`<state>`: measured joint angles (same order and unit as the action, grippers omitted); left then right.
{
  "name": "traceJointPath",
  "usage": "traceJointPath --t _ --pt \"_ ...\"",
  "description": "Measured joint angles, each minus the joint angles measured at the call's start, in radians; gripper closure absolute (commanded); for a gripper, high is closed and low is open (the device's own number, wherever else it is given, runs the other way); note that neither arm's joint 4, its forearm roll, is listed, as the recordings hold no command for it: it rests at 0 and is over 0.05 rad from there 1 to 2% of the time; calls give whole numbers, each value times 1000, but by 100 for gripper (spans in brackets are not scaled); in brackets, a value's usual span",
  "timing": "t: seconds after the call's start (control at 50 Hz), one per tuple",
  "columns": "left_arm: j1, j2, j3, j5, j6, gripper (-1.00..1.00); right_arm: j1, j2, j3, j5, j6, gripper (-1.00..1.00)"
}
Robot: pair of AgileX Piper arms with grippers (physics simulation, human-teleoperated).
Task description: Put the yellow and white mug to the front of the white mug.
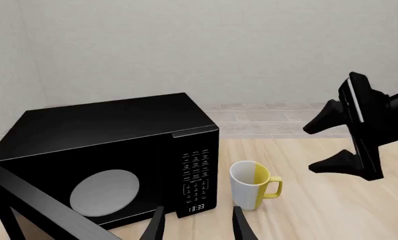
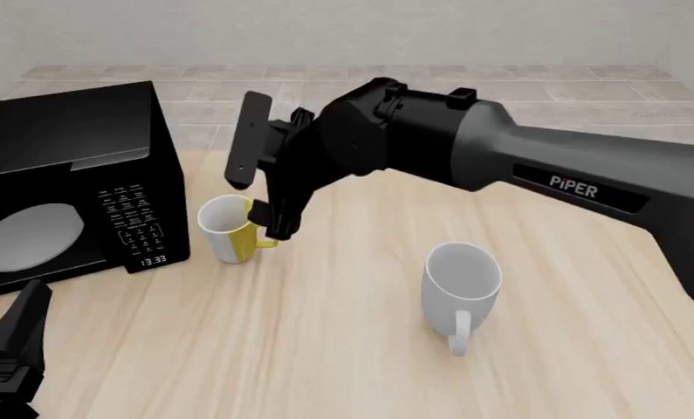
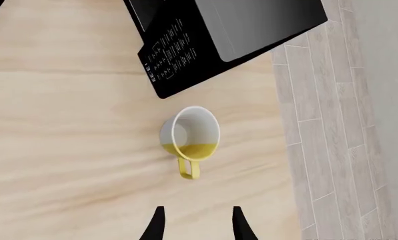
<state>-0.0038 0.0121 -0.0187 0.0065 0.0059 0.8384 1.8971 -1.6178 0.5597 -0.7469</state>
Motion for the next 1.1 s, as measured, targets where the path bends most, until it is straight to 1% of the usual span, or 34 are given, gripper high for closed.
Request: traceJointPath --t 0.42,1.1 --pt "0 0 0 0 0 -100 -20 70 -17 -35 33 -100" --pt "0 0 0 0 0 -100 -48 171 -67 -59 62 -100"
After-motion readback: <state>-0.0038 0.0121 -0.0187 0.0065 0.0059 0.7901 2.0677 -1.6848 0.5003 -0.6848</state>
